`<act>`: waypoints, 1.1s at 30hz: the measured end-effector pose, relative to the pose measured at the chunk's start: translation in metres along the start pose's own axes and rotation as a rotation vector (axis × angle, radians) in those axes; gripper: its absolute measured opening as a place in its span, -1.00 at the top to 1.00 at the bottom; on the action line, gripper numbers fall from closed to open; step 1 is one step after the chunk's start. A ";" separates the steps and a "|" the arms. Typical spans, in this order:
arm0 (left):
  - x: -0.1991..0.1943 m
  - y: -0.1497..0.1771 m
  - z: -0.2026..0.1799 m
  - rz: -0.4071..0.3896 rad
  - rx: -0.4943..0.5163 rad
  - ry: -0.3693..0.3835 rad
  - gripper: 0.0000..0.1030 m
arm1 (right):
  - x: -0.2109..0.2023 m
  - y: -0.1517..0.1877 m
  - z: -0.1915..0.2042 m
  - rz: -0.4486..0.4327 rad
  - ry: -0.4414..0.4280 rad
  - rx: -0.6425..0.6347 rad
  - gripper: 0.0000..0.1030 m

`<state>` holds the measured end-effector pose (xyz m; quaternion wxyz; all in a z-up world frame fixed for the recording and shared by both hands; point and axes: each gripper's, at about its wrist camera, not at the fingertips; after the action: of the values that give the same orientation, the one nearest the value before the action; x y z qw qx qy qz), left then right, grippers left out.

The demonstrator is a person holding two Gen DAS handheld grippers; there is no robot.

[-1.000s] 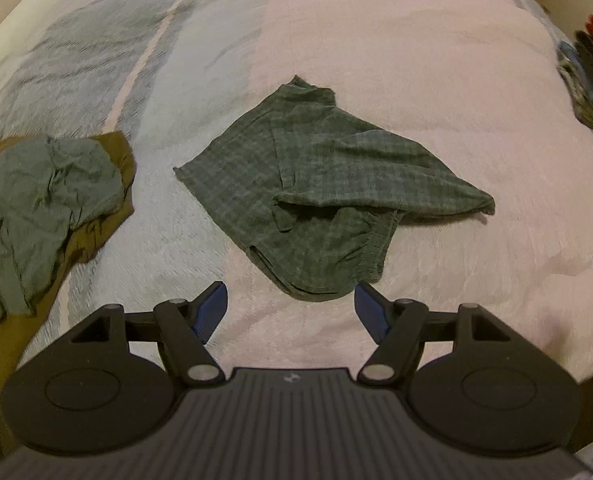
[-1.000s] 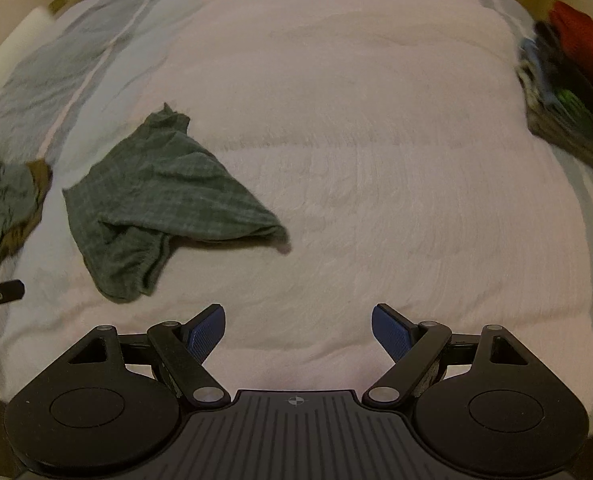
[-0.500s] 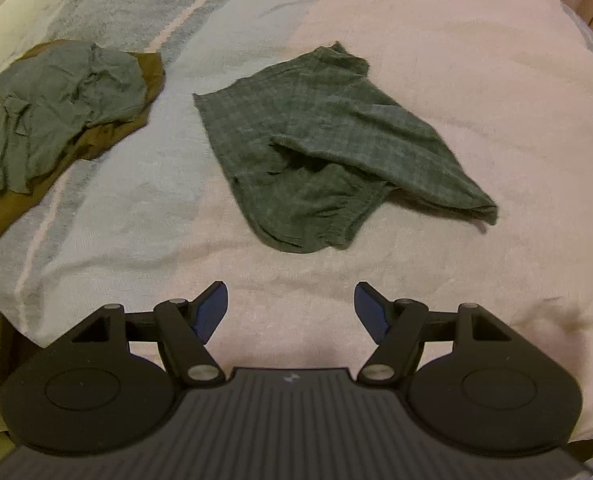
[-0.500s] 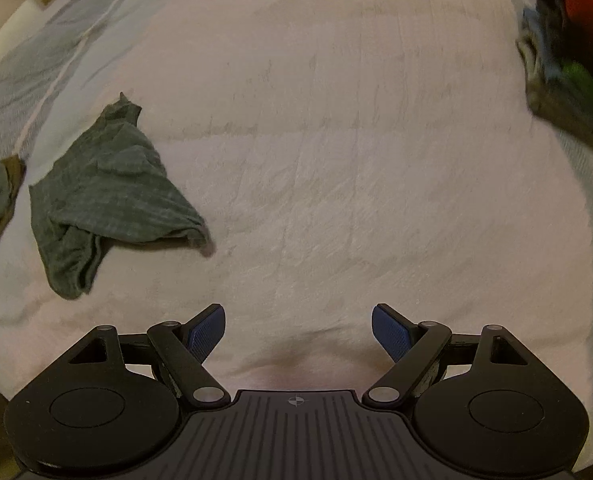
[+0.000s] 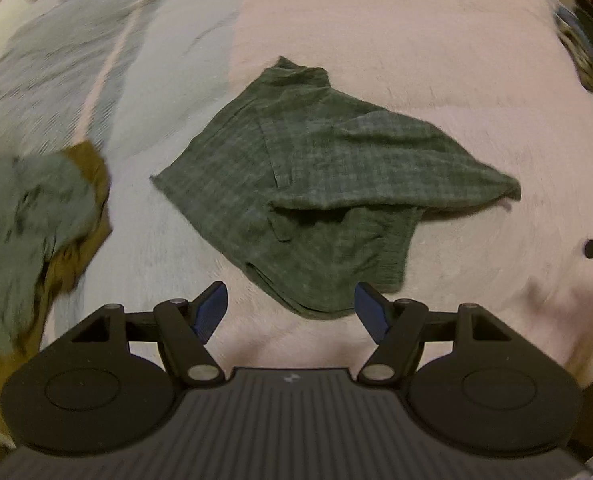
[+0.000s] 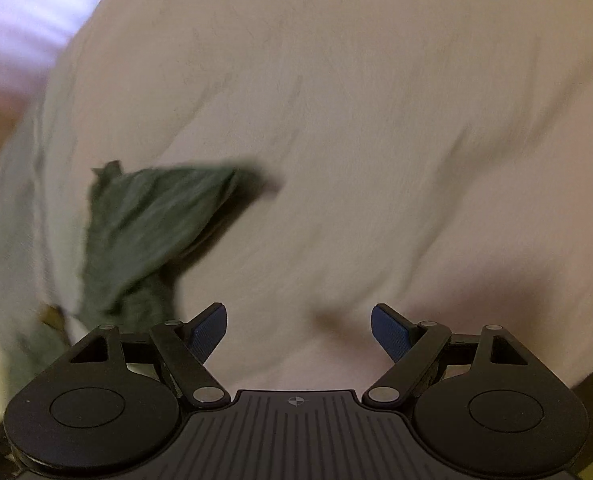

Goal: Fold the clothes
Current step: 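Move the right gripper to the shirt's hem, then close the right gripper on the shirt hem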

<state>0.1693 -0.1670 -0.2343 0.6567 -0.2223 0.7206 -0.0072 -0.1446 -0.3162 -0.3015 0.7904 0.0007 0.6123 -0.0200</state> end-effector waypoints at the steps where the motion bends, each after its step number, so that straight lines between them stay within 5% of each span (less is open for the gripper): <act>1: 0.002 0.000 0.009 0.007 0.023 0.010 -0.29 | 0.011 0.014 0.007 0.005 -0.040 0.028 -0.56; 2: 0.004 0.001 0.018 0.015 0.041 0.018 -0.29 | 0.023 0.029 0.013 0.010 -0.078 0.053 -0.30; 3: 0.006 0.003 0.027 0.024 0.055 0.025 -0.29 | 0.033 0.041 0.020 0.017 -0.108 0.066 -0.28; 7: 0.012 0.014 0.060 0.056 0.055 0.040 -0.29 | 0.064 0.078 0.052 -0.010 -0.219 0.073 -0.28; 13: 0.018 0.032 0.093 0.088 0.005 0.067 -0.29 | 0.103 0.094 0.078 -0.113 -0.240 0.127 -0.26; 16: 0.020 0.038 0.099 0.095 0.000 0.068 -0.29 | 0.116 0.091 0.079 -0.112 -0.297 0.160 0.78; 19: 0.019 0.040 0.100 0.092 0.003 0.065 -0.29 | 0.106 0.085 0.072 -0.120 -0.313 0.174 0.87; 28: 0.009 0.024 0.063 0.040 0.066 0.077 -0.29 | -0.007 0.065 -0.052 -0.234 -0.283 0.234 0.89; 33: 0.007 0.003 0.012 0.013 0.126 0.096 -0.29 | -0.077 0.056 -0.139 -0.335 -0.148 0.147 0.89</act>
<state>0.1793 -0.1640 -0.2437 0.6339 -0.1753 0.7509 -0.0592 -0.2965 -0.2546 -0.2630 0.8166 -0.0451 0.5410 -0.1958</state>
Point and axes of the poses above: each gripper's, at about its wrist camera, not at the fingertips, and x roughly the way its jaws point, z to its left, y to its underside, and after that the axes turned 13 degrees about y, right-handed
